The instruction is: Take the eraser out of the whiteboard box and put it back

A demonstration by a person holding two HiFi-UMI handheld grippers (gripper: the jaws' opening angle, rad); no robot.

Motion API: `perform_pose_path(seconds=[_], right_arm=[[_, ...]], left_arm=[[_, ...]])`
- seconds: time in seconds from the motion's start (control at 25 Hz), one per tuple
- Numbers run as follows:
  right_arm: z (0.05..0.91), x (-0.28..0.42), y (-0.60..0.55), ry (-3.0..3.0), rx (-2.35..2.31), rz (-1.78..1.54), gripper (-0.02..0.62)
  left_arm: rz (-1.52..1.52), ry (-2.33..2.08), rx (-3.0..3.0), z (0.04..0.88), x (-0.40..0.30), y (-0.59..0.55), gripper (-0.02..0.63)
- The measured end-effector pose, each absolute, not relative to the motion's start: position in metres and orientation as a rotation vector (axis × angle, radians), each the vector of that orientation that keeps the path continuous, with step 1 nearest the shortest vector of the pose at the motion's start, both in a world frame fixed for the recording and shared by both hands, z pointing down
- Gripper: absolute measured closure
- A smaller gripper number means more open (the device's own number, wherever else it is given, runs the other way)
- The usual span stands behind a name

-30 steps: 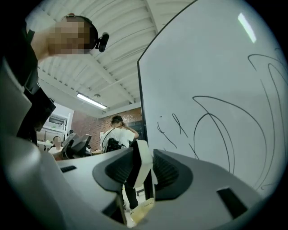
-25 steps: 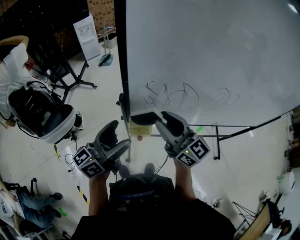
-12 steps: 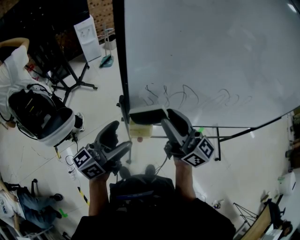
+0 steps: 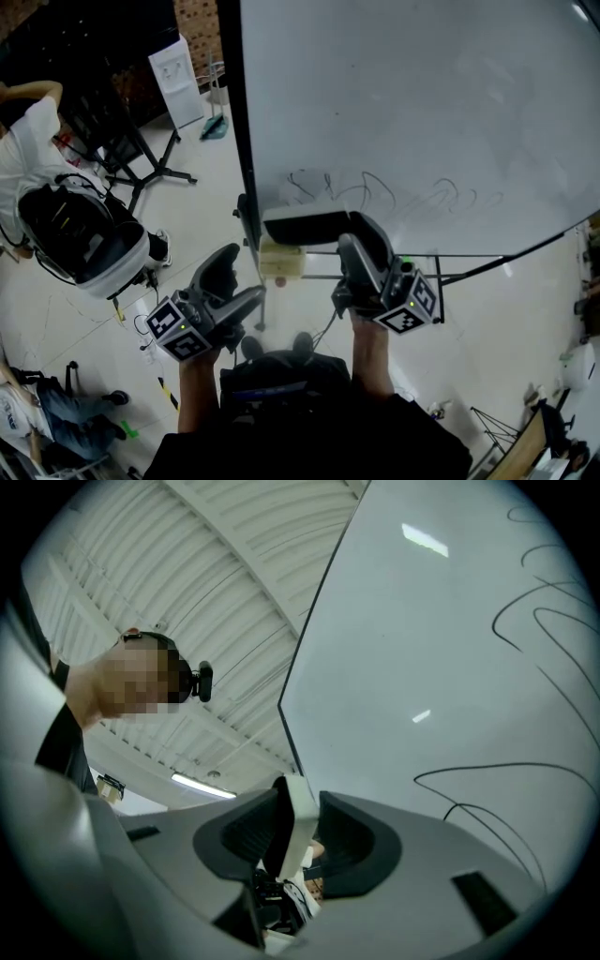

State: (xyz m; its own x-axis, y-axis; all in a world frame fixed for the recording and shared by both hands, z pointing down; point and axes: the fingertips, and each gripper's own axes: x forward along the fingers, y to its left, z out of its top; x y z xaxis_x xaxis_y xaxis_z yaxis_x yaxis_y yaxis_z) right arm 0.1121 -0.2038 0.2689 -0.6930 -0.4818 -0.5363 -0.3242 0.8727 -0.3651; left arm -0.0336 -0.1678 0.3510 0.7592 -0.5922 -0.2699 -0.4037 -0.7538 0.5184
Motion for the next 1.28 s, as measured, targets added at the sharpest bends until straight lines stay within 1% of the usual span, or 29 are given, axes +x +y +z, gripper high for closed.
perform_pose_path(seconds=[0.44, 1.28], right_arm=[[0.241, 0.131, -0.198, 2.285, -0.505, -0.301, 0.442], [0.202, 0.159, -0.189, 2.132, -0.423, -0.249, 0.442]], left_arm=[[-0.565, -0.731, 2.551, 0.343, -0.023, -0.163, 0.178], [-0.605, -0.714, 2.595, 0.331, -0.016, -0.165, 0.178]])
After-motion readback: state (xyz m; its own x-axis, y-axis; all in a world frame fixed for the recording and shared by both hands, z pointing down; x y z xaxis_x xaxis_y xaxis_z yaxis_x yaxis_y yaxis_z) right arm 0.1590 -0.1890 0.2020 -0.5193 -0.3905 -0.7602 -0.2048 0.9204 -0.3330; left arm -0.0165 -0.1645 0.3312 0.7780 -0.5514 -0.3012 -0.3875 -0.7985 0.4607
